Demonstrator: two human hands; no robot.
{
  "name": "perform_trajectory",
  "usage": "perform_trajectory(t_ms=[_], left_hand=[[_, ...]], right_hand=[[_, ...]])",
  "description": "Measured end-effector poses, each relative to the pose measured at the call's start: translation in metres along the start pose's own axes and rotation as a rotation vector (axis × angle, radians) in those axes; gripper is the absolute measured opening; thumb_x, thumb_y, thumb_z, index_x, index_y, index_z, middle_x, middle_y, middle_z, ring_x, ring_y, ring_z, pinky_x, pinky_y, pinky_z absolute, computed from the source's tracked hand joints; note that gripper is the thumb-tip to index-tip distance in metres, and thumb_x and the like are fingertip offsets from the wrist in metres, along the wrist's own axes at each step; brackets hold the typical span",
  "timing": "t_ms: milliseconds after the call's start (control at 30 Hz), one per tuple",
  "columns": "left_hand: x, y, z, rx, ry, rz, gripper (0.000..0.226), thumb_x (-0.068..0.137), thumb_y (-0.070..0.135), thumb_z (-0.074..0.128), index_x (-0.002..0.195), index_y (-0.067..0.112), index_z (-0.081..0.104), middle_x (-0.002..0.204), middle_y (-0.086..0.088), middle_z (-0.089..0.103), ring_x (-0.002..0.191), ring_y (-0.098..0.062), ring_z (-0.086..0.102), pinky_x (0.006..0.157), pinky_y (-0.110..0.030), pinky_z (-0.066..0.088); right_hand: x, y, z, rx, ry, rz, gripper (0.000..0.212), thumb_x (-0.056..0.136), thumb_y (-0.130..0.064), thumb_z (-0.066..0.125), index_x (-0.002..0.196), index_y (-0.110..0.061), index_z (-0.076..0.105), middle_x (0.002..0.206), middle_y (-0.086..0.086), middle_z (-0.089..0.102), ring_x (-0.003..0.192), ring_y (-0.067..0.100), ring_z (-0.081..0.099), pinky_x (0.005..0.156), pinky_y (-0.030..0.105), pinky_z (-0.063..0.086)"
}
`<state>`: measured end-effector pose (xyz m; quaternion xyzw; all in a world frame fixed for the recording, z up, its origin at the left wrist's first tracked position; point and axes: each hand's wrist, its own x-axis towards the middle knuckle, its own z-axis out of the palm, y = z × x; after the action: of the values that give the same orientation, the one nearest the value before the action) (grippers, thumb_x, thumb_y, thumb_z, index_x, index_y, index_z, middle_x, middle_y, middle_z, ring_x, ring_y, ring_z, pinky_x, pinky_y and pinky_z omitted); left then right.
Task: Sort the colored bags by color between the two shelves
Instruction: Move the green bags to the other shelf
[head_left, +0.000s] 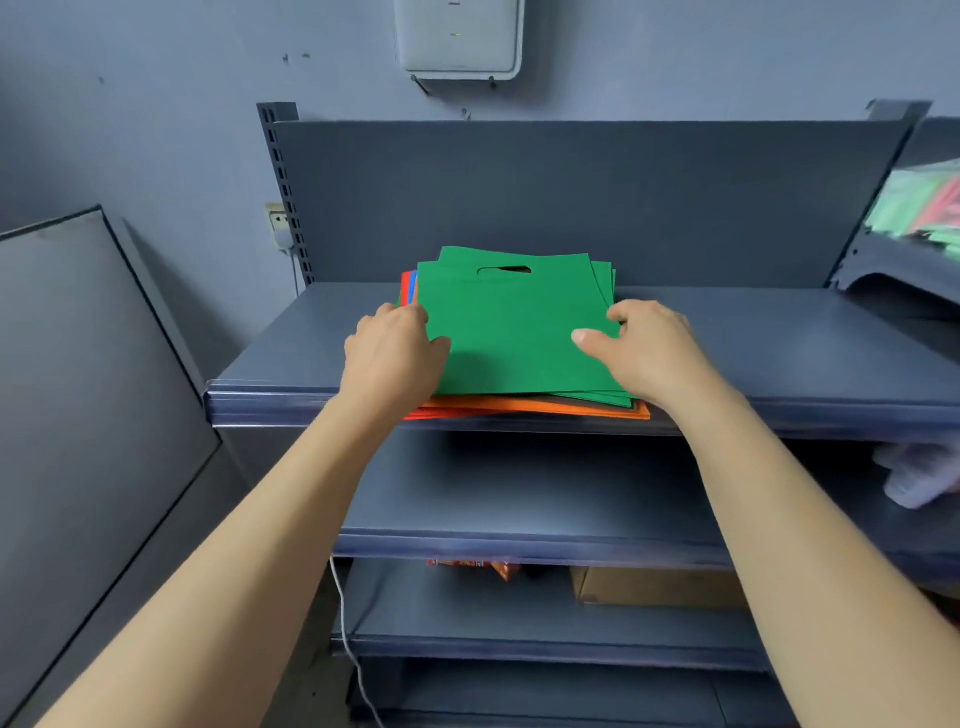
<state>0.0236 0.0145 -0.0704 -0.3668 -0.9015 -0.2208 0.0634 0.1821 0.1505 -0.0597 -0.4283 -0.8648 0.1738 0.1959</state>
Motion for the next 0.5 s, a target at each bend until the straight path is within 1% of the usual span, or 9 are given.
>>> perform_trajectory(t_ms=[67, 100, 133, 200, 267, 333, 500], left_hand=[[0.017, -0.006, 0.008, 0.023, -0.052, -0.006, 0.043, 0.093, 0.036, 0.051, 0.12, 0.003, 0.054, 0.123, -0.017, 0.054, 0.113, -0.036, 0.049, 0.095, -0.043, 0.042], [0.024, -0.008, 0.012, 0.03, -0.081, -0.008, 0.044, 0.092, 0.04, 0.051, 0.115, 0.002, 0.055, 0.121, -0.017, 0.055, 0.112, -0.036, 0.049, 0.092, -0.042, 0.042], [0.031, -0.009, 0.016, 0.035, -0.108, -0.011, 0.043, 0.092, 0.043, 0.051, 0.106, 0.002, 0.055, 0.116, -0.017, 0.057, 0.108, -0.036, 0.049, 0.088, -0.041, 0.042], [0.04, -0.009, 0.023, 0.047, -0.153, -0.022, 0.042, 0.09, 0.047, 0.052, 0.083, 0.006, 0.048, 0.098, -0.014, 0.057, 0.1, -0.036, 0.047, 0.078, -0.037, 0.037], [0.045, -0.007, 0.026, 0.058, -0.183, -0.043, 0.048, 0.089, 0.051, 0.053, 0.07, 0.008, 0.04, 0.088, -0.01, 0.049, 0.101, -0.035, 0.043, 0.076, -0.036, 0.033], [0.049, -0.004, 0.028, 0.076, -0.212, -0.06, 0.051, 0.089, 0.053, 0.051, 0.063, 0.012, 0.035, 0.087, -0.01, 0.047, 0.105, -0.035, 0.041, 0.077, -0.036, 0.031], [0.057, 0.001, 0.031, 0.081, -0.254, -0.079, 0.051, 0.092, 0.051, 0.048, 0.061, 0.013, 0.033, 0.089, -0.008, 0.047, 0.111, -0.034, 0.039, 0.079, -0.038, 0.029]], right_hand=[[0.011, -0.002, 0.009, -0.028, -0.043, 0.048, 0.062, 0.091, -0.05, 0.051, 0.135, -0.007, 0.044, 0.139, 0.009, 0.047, 0.127, 0.029, 0.043, 0.097, 0.039, 0.039], [0.015, -0.002, 0.013, -0.042, -0.063, 0.069, 0.064, 0.091, -0.051, 0.051, 0.136, -0.007, 0.043, 0.141, 0.01, 0.045, 0.128, 0.029, 0.042, 0.099, 0.04, 0.038], [0.02, -0.001, 0.016, -0.057, -0.075, 0.086, 0.066, 0.091, -0.052, 0.05, 0.137, -0.006, 0.042, 0.142, 0.011, 0.045, 0.129, 0.03, 0.041, 0.1, 0.041, 0.037], [0.029, 0.001, 0.022, -0.085, -0.081, 0.114, 0.068, 0.089, -0.054, 0.051, 0.134, -0.004, 0.043, 0.14, 0.013, 0.046, 0.128, 0.033, 0.041, 0.101, 0.042, 0.037], [0.037, 0.004, 0.026, -0.103, -0.088, 0.138, 0.069, 0.088, -0.056, 0.052, 0.133, -0.004, 0.044, 0.139, 0.015, 0.046, 0.128, 0.034, 0.041, 0.101, 0.042, 0.036], [0.043, 0.004, 0.03, -0.12, -0.114, 0.155, 0.072, 0.087, -0.058, 0.052, 0.133, -0.003, 0.044, 0.14, 0.015, 0.045, 0.129, 0.034, 0.039, 0.102, 0.043, 0.035], [0.053, 0.004, 0.038, -0.102, -0.151, 0.15, 0.069, 0.089, -0.054, 0.052, 0.133, -0.002, 0.043, 0.141, 0.014, 0.045, 0.131, 0.033, 0.037, 0.106, 0.044, 0.031]])
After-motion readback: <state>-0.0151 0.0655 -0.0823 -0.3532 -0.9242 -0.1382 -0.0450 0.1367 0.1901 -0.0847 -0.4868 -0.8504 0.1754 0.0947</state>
